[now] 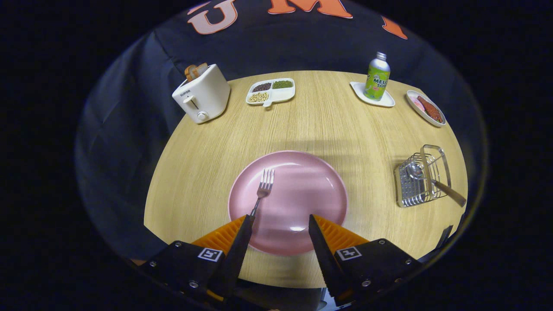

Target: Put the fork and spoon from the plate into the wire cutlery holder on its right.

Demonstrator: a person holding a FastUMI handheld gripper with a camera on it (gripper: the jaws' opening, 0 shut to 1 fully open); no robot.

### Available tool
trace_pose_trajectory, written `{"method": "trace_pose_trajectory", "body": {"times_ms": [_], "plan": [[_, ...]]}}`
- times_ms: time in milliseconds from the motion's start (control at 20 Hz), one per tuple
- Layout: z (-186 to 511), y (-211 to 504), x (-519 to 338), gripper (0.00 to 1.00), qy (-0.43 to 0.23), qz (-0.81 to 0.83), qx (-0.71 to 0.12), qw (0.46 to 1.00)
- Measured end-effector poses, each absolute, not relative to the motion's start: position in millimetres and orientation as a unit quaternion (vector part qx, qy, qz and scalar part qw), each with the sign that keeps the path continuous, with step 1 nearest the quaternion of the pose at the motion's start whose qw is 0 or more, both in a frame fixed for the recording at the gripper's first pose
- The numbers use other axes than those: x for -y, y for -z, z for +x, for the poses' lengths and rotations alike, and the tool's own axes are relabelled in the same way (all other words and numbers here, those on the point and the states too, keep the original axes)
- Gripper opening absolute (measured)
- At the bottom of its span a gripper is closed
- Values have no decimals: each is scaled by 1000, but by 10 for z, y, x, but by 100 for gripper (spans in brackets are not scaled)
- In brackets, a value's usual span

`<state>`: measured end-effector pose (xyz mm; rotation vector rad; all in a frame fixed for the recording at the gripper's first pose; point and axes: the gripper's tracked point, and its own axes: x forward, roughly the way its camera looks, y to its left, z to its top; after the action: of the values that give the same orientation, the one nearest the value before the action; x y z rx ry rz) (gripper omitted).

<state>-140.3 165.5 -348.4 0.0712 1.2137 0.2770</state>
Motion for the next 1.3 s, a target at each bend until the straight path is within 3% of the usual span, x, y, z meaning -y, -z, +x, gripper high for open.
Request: {"method": "trace_pose_trajectory", "body": {"times_ms": [300, 500, 600, 700, 750, 850, 1050, 1300], "plan": [[-1588, 3839, -1957, 80, -117, 42, -588, 799], [-1654, 4025, -1964, 74, -108, 35, -598, 794], [-1660, 4061, -1924, 65, -97, 35, -600, 793], [-1652, 4095, -1872, 48, -88, 33, -602, 793], [-1639, 4102, -1862, 32, -85, 33, -602, 793], [-1608, 4094, -1864, 16, -87, 35, -598, 796], [-1550, 3980, -1846, 8, -101, 34, -591, 800], [-1327, 3536, -1507, 8, -101, 16, -564, 820]]}}
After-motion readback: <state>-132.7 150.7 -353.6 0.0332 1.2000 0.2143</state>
